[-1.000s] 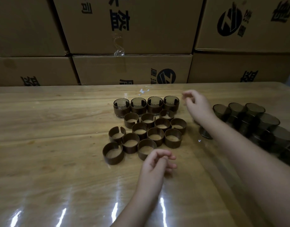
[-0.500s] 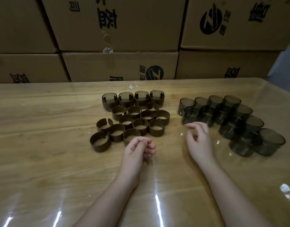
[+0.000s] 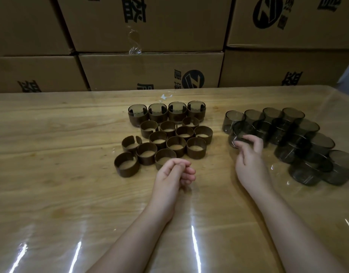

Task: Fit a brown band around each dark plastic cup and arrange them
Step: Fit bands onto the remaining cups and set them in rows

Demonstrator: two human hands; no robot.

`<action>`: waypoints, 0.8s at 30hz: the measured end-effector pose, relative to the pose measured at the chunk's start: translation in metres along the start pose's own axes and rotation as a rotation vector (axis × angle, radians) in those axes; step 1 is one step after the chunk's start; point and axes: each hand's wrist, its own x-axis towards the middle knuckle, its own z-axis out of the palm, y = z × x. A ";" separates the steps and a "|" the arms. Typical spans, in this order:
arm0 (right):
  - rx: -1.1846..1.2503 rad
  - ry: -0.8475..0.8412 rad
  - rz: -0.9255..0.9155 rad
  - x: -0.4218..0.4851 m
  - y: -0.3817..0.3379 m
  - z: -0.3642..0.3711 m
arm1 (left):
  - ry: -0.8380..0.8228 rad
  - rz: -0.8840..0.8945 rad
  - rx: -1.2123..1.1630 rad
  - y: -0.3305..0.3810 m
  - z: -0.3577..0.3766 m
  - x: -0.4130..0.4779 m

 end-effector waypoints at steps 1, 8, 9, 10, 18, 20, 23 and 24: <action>-0.008 0.007 0.000 0.000 -0.001 0.000 | -0.001 0.002 -0.002 0.000 0.000 0.000; 0.091 0.076 -0.057 -0.009 -0.008 -0.002 | 0.003 0.001 -0.023 -0.002 -0.002 0.002; 0.163 0.082 -0.073 -0.013 -0.012 -0.001 | 0.007 0.003 -0.026 -0.002 -0.002 0.002; 0.264 0.075 -0.070 -0.018 -0.019 -0.001 | 0.011 0.007 -0.024 -0.003 -0.002 0.003; 1.015 -0.127 -0.026 -0.058 -0.081 0.002 | -0.051 0.057 -0.081 -0.010 -0.003 0.005; 1.078 -0.178 -0.034 -0.062 -0.085 0.001 | -0.077 0.083 -0.108 -0.010 -0.003 0.005; 1.100 -0.220 -0.036 -0.063 -0.086 0.002 | -0.065 0.071 -0.113 -0.009 -0.003 0.006; 1.076 -0.217 -0.054 -0.063 -0.086 0.002 | -0.075 0.069 -0.109 -0.009 -0.004 0.006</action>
